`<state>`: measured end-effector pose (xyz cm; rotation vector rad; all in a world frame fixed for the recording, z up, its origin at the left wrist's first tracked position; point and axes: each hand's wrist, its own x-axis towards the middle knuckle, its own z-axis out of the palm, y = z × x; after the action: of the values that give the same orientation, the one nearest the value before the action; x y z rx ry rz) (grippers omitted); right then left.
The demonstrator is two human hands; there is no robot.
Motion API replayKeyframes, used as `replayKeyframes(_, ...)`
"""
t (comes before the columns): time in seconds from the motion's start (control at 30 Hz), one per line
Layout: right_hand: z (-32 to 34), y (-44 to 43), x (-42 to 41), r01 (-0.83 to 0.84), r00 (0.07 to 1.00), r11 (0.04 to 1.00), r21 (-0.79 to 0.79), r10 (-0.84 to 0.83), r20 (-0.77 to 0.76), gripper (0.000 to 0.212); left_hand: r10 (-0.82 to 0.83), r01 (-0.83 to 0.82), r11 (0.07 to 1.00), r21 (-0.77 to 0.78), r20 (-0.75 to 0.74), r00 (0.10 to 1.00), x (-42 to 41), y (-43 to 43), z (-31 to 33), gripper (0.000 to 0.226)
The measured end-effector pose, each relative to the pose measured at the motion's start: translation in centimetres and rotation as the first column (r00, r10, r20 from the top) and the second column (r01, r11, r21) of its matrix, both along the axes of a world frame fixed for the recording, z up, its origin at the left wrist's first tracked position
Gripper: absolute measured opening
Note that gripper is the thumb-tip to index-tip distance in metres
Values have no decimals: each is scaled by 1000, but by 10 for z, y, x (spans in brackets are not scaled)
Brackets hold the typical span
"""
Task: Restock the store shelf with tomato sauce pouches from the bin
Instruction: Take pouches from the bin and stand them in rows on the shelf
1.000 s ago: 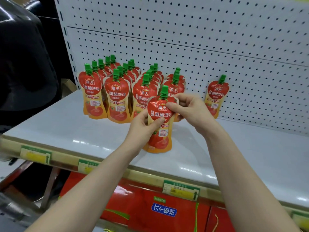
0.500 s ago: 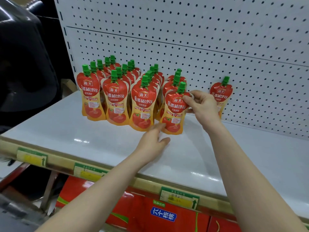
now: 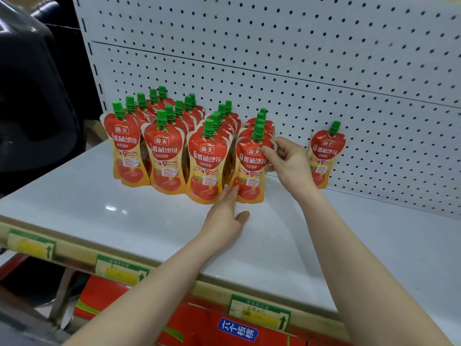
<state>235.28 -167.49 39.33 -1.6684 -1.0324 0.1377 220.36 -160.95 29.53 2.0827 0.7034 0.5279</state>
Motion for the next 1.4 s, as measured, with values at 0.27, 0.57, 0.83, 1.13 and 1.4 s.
replayKeyframes(0.27, -2, -27, -11, 177, 979, 981, -77, -168, 112, 18, -18, 17, 1000, 17, 51, 999, -12, -6, 14, 63)
replayKeyframes(0.57, -50, -186, -104, 483, 858, 874, -53, -460, 229, 19, -157, 186, 981, -60, 325, 933, -80, -85, 36, 35)
replayKeyframes(0.83, -173, -387, -220, 758, 647, 628, -178, -759, 77, 19, -412, 477, 861, -174, 311, 857, -122, -218, -25, 29)
replayKeyframes(1.13, -363, -548, -265, 631, 321, 352, -692, -930, -181, 31, -693, 613, 706, -354, -163, 703, -93, -359, -212, 34)
replayKeyframes(1.4, -508, -620, -153, 278, 228, 306, -911, -942, -247, 53, -719, 715, 640, -282, -550, 426, -31, -473, -391, 60)
